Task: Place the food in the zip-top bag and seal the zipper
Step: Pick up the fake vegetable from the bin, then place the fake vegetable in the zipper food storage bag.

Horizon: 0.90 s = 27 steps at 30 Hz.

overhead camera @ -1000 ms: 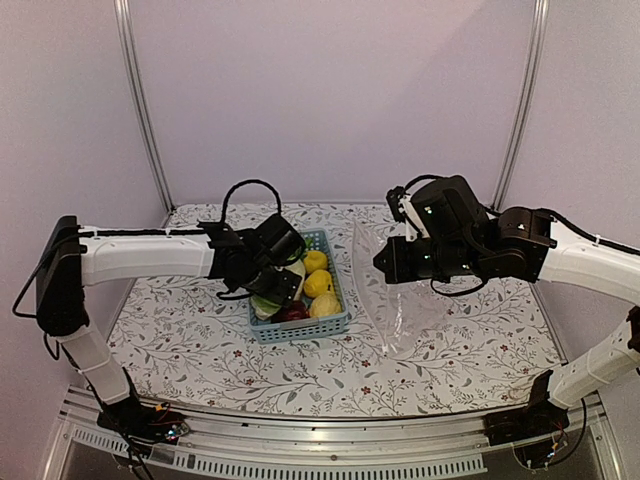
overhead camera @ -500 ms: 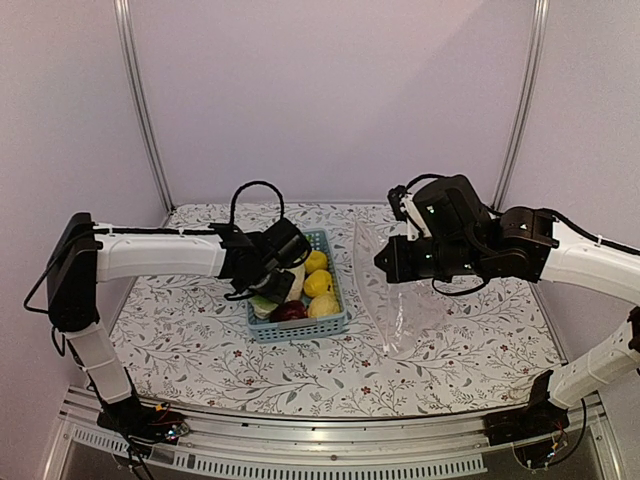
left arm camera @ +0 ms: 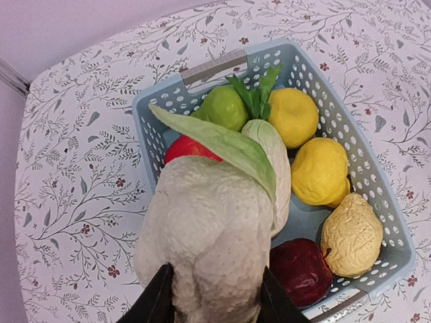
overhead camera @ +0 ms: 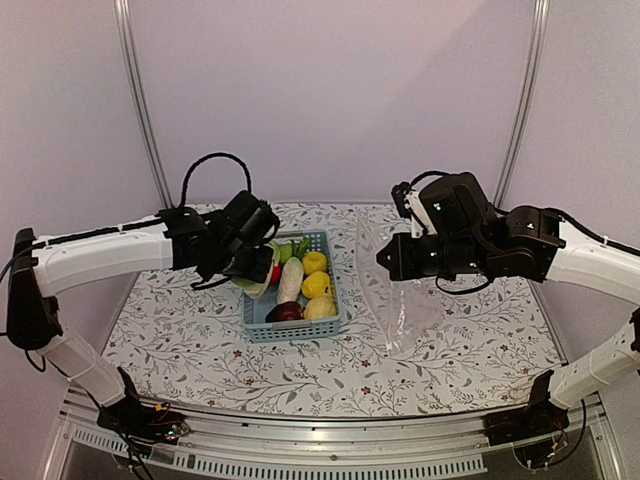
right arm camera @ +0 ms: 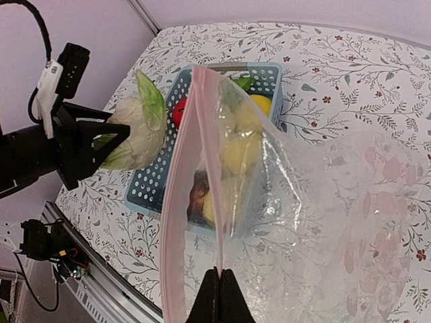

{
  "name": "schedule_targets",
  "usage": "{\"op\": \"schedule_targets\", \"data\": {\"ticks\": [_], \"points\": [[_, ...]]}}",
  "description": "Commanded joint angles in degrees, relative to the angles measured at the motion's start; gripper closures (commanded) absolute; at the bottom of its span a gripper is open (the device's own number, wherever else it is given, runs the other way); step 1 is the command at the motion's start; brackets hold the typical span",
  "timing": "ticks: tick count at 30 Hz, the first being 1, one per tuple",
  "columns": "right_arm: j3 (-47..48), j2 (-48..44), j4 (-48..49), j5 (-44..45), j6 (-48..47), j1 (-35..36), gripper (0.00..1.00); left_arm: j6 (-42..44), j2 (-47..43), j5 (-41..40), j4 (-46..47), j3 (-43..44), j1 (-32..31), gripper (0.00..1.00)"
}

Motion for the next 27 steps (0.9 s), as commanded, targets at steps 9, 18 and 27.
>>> {"op": "schedule_targets", "data": {"ticks": [9,18,27], "points": [[-1.2,-0.5,3.1,-3.7,1.0,-1.1,1.0,2.7,-24.1,27.2,12.0,-4.7,0.6,0.8],[-1.2,0.2,4.9,-6.5,2.0,-1.4,1.0,-3.0,-25.4,48.9,33.1,-8.2,-0.5,0.8],[-1.0,-0.2,5.9,-6.3,3.2,-1.6,1.0,-9.6,-20.4,54.2,50.4,-10.1,-2.9,0.8]]}}
